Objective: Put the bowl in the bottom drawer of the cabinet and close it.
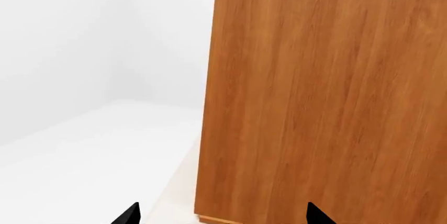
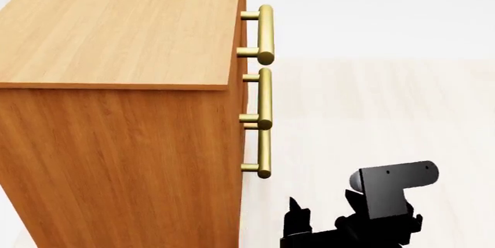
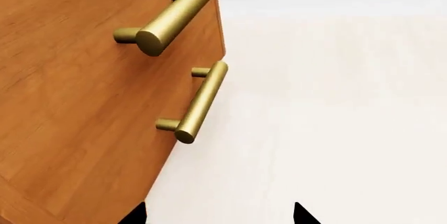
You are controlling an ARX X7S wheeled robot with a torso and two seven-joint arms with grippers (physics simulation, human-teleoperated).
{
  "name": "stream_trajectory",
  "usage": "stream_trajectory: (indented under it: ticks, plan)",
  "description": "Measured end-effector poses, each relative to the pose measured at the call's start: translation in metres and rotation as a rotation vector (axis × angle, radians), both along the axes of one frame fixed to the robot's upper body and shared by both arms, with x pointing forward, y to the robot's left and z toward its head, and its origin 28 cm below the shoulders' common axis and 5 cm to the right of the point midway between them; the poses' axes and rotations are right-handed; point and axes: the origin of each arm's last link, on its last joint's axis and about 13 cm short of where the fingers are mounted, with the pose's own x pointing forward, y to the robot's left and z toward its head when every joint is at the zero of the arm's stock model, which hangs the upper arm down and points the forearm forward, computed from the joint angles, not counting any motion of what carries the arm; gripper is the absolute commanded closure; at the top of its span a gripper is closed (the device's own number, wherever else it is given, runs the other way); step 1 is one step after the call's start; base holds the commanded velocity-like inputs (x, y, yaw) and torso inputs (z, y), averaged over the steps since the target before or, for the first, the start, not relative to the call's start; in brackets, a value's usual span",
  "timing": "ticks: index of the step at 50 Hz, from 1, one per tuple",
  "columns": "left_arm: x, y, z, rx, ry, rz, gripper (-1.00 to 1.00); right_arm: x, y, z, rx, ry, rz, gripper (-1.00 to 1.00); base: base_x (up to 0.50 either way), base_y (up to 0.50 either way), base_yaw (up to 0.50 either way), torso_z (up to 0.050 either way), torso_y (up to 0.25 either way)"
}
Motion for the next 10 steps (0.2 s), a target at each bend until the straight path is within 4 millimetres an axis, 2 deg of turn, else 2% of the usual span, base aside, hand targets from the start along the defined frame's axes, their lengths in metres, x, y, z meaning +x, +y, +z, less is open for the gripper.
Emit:
stream_trajectory:
  ticks: [10]
  plan:
    - [-0.002,0.0,0.004,0.012,-0.006,-0.009,-1.0,-0.01,-0.019,0.015,0.0,-0.04,-0.176,-1.0,0.0,0.0,0.0,0.0,0.0]
